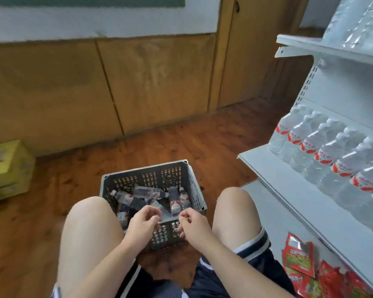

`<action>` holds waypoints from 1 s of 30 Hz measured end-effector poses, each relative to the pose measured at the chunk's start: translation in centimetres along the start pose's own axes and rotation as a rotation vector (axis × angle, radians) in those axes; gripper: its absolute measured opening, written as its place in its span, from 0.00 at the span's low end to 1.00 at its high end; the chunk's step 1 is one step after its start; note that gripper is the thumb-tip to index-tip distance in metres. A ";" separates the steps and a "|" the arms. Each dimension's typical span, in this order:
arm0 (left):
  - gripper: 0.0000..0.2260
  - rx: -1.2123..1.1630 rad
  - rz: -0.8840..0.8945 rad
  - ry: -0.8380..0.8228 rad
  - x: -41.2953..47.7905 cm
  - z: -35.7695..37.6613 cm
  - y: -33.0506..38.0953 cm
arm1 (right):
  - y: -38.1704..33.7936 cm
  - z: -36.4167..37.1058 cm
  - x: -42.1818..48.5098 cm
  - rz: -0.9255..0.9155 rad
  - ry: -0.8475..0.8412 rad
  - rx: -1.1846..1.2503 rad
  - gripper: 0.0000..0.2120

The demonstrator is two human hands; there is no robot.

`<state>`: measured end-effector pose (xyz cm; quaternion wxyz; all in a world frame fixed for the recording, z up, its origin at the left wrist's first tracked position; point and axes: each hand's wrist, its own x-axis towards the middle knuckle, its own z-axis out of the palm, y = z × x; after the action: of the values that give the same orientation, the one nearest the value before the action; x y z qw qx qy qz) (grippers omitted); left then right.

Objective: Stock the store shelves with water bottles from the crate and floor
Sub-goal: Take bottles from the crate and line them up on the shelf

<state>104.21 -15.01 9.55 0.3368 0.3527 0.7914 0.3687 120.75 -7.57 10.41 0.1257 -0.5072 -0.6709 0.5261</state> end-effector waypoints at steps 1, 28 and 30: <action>0.08 -0.034 -0.012 0.017 0.0 -0.3 -0.4 | -0.2 0.6 0.1 -0.016 -0.031 -0.025 0.07; 0.05 -0.154 -0.433 0.056 14.6 -1.1 -9.1 | 1.5 8.4 21.7 0.251 -0.205 -0.002 0.06; 0.05 -0.113 -0.476 0.018 16.7 -0.9 -11.7 | 2.9 9.9 24.8 0.297 -0.216 -0.062 0.06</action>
<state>91.11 -7.43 -4.15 0.4262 0.1335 0.8333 0.3257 104.12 6.64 -5.16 -0.0416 -0.5449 -0.6144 0.5692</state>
